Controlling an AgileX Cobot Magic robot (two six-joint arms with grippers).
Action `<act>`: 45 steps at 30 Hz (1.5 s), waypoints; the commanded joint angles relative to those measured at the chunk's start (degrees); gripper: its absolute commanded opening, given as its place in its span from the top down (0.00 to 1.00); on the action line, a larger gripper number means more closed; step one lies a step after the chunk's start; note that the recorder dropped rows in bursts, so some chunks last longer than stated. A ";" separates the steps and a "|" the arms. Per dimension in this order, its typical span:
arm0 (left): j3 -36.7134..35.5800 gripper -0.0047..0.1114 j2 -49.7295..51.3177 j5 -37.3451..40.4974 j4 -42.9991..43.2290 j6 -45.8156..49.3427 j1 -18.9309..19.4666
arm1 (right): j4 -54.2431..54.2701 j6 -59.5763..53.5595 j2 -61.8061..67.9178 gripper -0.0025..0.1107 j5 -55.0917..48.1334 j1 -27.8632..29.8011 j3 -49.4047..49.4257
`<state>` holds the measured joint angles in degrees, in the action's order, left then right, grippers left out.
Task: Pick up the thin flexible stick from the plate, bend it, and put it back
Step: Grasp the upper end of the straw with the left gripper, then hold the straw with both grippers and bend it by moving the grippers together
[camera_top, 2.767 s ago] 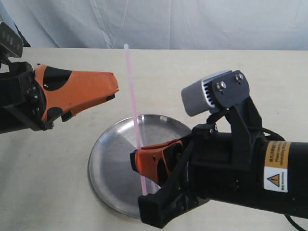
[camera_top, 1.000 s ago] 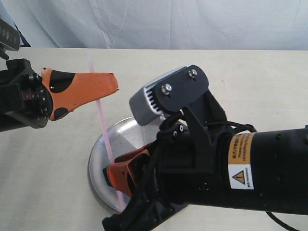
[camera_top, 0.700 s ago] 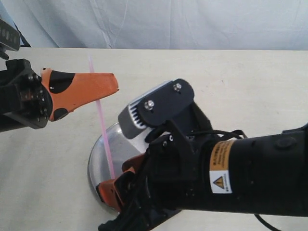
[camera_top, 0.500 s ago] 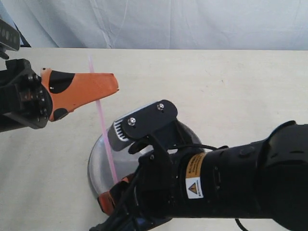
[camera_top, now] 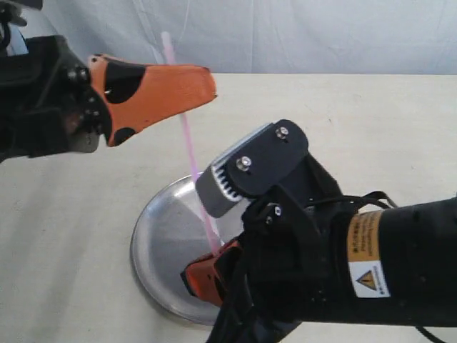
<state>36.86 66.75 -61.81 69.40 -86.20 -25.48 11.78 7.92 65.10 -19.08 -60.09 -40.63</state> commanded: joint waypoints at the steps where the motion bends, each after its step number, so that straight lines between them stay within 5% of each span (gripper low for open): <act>1: 5.16 0.96 -0.04 18.46 8.01 1.42 -8.45 | -8.22 6.22 -4.31 0.99 -3.46 0.06 -0.27; 7: 5.14 0.96 -0.04 27.31 14.18 0.70 -13.62 | -19.94 16.35 -9.59 0.99 -3.59 0.06 -0.27; 11: 5.26 0.96 -0.04 16.00 7.60 -2.23 -14.14 | -39.06 32.80 -7.43 0.99 -12.35 0.06 -0.17; 15: 5.26 0.96 -0.04 19.86 -2.51 2.44 -14.14 | -24.74 23.16 -2.66 0.99 -2.25 -0.04 0.49; 18: 5.26 0.96 1.85 25.91 2.27 3.14 -14.14 | -11.37 11.31 -1.97 0.99 5.56 -0.04 0.34; 22: 5.26 0.96 8.14 28.59 23.46 -7.49 -14.14 | -12.71 11.17 -6.83 0.99 5.80 0.07 0.20; 29: 5.26 0.96 10.14 25.61 25.71 -8.15 -14.14 | -20.71 18.04 -11.17 0.99 -0.07 0.07 0.20; 35: 5.26 0.96 10.14 12.39 17.58 -9.05 -14.14 | -40.91 35.89 -11.07 0.99 -8.29 0.07 0.31; 45: 6.06 0.96 9.90 5.69 -1.18 -3.70 -14.14 | -36.58 34.22 -2.41 0.99 -5.36 0.07 0.31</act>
<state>41.58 77.57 -48.91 73.35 -90.93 -38.87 -27.07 43.51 59.63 -26.39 -60.26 -40.59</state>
